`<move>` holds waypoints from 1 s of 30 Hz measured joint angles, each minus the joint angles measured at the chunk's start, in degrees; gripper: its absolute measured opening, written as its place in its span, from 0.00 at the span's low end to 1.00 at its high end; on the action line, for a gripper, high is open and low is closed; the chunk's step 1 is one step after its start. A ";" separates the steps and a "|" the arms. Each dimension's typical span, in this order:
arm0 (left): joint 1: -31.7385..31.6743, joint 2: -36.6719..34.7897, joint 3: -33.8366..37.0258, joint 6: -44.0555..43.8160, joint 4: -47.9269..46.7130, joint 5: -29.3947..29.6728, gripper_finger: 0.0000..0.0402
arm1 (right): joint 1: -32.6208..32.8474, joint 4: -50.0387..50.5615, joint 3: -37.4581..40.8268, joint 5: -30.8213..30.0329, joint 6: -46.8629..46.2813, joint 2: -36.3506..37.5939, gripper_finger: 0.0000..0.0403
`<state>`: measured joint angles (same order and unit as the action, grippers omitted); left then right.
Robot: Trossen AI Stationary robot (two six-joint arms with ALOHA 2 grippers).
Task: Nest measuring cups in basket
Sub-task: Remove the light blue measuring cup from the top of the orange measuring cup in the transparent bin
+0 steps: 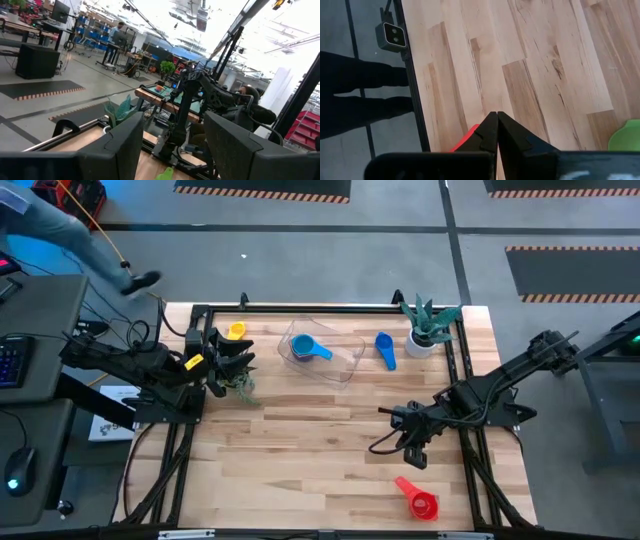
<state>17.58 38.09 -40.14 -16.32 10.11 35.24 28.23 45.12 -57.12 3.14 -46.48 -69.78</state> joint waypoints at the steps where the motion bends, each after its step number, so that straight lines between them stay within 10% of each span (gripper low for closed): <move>1: 0.00 0.00 0.00 0.00 0.00 0.00 0.50 | 0.00 0.00 0.00 0.00 0.00 0.00 0.00; 12: 0.02 0.00 0.00 -0.02 0.15 0.00 0.50 | -11.02 -23.37 -1.48 -10.01 2.82 -0.09 0.11; 22: 0.00 0.00 -0.02 -0.11 2.74 -0.09 0.50 | -27.63 -14.45 -22.72 -10.26 24.73 -15.08 0.41; 30: 0.00 -0.06 -0.07 -0.11 15.94 -6.32 0.50 | -37.31 -9.92 -36.96 -9.64 17.90 -32.08 0.42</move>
<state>17.59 38.02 -40.21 -16.43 26.05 28.92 -9.08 35.21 -94.08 -6.50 -28.58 -101.85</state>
